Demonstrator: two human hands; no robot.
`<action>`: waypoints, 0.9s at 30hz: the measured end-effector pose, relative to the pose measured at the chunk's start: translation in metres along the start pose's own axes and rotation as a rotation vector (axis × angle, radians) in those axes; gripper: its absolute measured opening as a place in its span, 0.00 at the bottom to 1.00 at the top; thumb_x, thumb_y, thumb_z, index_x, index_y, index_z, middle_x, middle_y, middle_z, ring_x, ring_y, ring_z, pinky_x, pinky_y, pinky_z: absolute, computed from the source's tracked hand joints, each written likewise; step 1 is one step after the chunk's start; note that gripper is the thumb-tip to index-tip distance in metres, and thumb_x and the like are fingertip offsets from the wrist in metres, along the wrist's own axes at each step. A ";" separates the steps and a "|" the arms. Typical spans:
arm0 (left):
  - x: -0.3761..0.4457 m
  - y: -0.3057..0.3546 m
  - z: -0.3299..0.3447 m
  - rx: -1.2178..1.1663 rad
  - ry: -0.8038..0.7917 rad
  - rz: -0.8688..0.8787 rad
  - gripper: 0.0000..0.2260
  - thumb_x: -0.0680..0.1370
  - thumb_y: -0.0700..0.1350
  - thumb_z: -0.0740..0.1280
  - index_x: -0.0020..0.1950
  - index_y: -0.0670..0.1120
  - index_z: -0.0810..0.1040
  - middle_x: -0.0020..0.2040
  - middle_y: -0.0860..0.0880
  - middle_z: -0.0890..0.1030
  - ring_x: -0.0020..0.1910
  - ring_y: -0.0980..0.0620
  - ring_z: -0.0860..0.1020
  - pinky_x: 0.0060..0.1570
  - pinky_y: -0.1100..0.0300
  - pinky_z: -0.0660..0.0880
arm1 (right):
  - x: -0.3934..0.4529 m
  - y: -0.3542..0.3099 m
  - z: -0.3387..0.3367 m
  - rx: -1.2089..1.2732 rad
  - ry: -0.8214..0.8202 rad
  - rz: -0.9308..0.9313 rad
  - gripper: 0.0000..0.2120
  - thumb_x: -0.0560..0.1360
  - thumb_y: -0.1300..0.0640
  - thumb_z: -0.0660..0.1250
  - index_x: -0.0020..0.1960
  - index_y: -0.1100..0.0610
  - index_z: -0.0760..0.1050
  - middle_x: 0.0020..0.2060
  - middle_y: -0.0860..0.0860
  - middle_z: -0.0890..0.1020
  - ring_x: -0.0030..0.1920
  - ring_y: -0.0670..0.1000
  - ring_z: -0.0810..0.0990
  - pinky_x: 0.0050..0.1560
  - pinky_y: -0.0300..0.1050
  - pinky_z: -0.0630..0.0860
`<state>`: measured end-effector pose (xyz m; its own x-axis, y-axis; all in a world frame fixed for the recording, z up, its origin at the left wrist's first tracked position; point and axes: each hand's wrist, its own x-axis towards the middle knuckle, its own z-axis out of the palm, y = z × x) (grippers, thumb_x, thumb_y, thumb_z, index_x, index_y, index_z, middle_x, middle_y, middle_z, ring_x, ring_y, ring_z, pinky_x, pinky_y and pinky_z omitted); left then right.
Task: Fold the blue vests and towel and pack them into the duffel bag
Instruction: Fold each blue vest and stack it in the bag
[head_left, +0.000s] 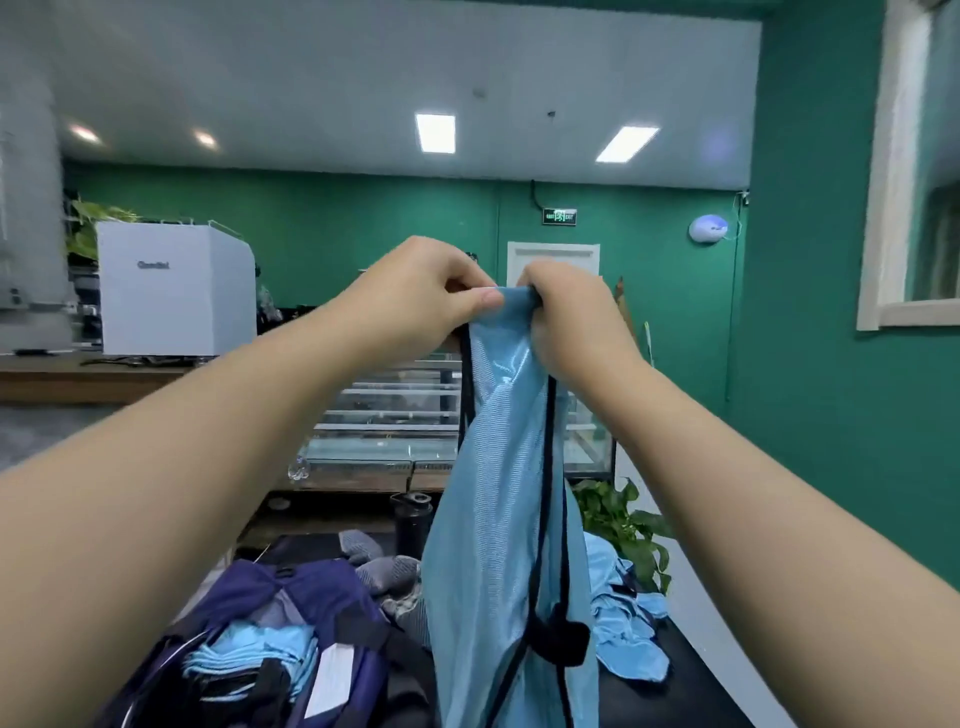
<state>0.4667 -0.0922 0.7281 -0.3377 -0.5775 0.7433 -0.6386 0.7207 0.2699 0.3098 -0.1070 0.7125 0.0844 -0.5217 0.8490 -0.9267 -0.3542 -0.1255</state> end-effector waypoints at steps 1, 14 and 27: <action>0.000 0.002 -0.006 -0.073 -0.009 -0.017 0.08 0.77 0.49 0.68 0.38 0.53 0.79 0.38 0.50 0.83 0.31 0.56 0.75 0.39 0.61 0.75 | 0.004 -0.004 -0.007 0.079 0.004 0.032 0.12 0.68 0.72 0.54 0.43 0.61 0.72 0.36 0.52 0.72 0.39 0.54 0.68 0.33 0.47 0.58; -0.003 -0.005 -0.037 0.196 0.093 -0.032 0.14 0.76 0.51 0.68 0.42 0.39 0.79 0.40 0.41 0.78 0.37 0.46 0.74 0.38 0.55 0.70 | 0.013 -0.031 -0.045 0.495 -0.302 0.139 0.12 0.79 0.50 0.63 0.41 0.56 0.75 0.37 0.52 0.76 0.37 0.48 0.72 0.41 0.44 0.67; -0.046 -0.011 0.021 -0.374 -0.716 -0.133 0.13 0.77 0.50 0.68 0.53 0.41 0.75 0.35 0.41 0.79 0.27 0.50 0.72 0.28 0.61 0.68 | 0.019 0.004 -0.017 0.538 0.021 0.294 0.18 0.79 0.51 0.63 0.48 0.67 0.79 0.37 0.58 0.78 0.37 0.51 0.73 0.38 0.44 0.67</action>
<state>0.4751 -0.0815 0.6782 -0.7161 -0.6809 0.1534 -0.4743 0.6360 0.6087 0.3016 -0.1049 0.7367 -0.1587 -0.6434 0.7489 -0.5947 -0.5431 -0.5927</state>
